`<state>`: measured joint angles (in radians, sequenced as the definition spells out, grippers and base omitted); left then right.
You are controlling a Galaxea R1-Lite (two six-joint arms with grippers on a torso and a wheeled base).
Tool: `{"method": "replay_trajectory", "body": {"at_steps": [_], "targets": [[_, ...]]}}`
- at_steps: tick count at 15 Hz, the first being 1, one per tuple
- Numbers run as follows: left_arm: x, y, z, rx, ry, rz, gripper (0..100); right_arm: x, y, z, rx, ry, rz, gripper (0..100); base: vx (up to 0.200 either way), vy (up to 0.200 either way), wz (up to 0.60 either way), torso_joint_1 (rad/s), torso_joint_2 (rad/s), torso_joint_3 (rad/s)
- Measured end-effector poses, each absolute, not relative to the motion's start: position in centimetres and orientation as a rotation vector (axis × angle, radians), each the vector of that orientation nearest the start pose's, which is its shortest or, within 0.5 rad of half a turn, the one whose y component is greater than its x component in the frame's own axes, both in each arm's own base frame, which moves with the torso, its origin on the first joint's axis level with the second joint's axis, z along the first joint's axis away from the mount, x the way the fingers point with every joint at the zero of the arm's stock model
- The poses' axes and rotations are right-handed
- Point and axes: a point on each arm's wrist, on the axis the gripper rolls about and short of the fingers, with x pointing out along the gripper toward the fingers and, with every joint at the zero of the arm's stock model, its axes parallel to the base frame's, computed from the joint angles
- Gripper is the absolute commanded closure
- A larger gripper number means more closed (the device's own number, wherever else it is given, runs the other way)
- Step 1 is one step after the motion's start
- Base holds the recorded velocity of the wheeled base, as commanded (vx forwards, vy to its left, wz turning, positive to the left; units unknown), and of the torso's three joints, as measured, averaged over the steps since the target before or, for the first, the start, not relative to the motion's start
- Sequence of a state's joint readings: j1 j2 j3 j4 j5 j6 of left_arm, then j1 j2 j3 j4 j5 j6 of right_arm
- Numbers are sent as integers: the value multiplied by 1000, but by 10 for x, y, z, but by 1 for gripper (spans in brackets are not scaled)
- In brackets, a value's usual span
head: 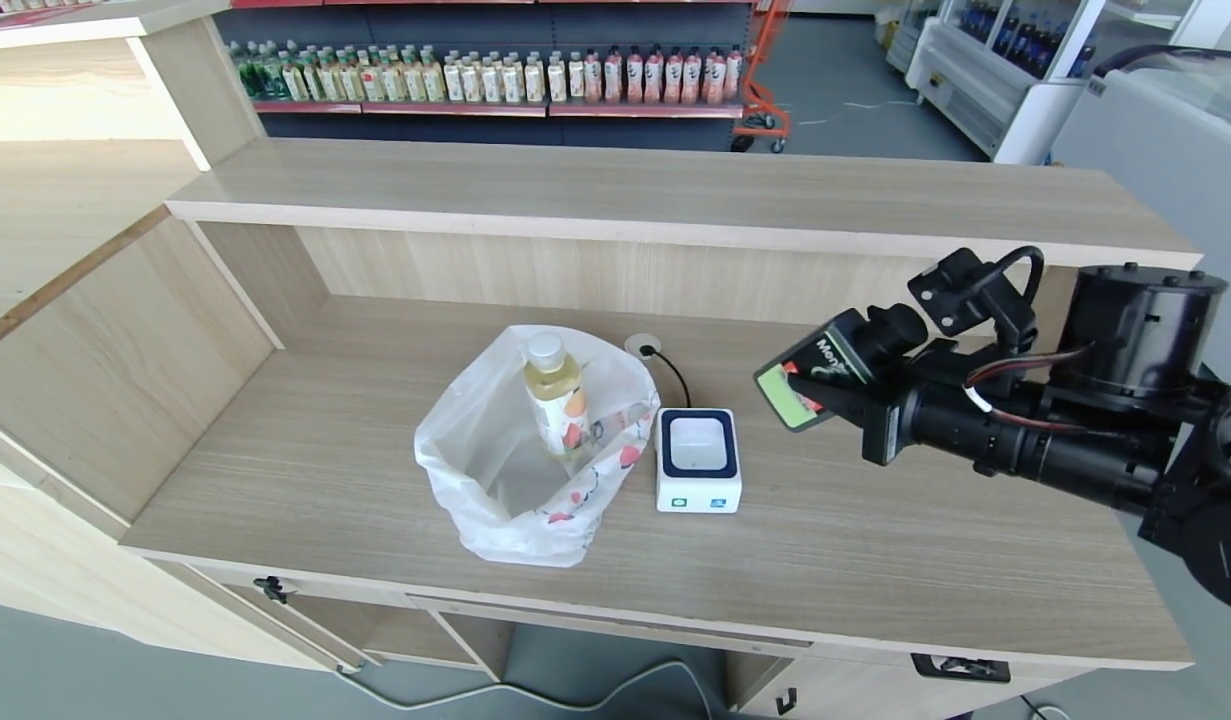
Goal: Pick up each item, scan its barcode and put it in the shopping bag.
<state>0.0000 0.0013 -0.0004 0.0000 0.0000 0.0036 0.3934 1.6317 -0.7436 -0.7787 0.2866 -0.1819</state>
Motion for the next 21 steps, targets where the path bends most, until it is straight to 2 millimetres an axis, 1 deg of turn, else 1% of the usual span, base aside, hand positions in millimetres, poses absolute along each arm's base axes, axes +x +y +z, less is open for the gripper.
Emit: {"method": "replay_trajectory", "body": {"at_steps": [2,4,5,6,8,11,14,15,18,21], "targets": [[-23,0,76,4,1,0,0,254,126,203,-112,61,747,100,0,200,0,-7,2,0],[-23,0,76,5,1,0,0,252,137,206,-59,69,788,100,0,200,0,10,2,0],[-23,0,76,4,1,-2,0,254,143,205,-49,79,803,100,0,0,0,0,0,0],[-23,0,76,7,0,-1,0,260,149,203,-44,82,811,100,0,0,0,0,0,0],[-23,0,76,7,1,0,0,274,159,190,-41,146,817,100,0,0,0,0,0,0],[-23,0,76,10,0,0,0,299,177,172,39,225,811,100,0,0,0,0,0,0],[-23,0,76,11,0,1,0,324,192,152,46,261,812,100,0,0,0,0,0,0],[-23,0,76,12,0,0,0,329,199,147,44,265,823,100,0,0,0,0,0,0],[-23,0,76,16,0,0,0,343,226,135,40,264,863,100,0,0,0,0,0,0],[-23,0,76,23,-1,0,0,348,261,118,4,256,927,100,0,0,0,0,0,0]]}}
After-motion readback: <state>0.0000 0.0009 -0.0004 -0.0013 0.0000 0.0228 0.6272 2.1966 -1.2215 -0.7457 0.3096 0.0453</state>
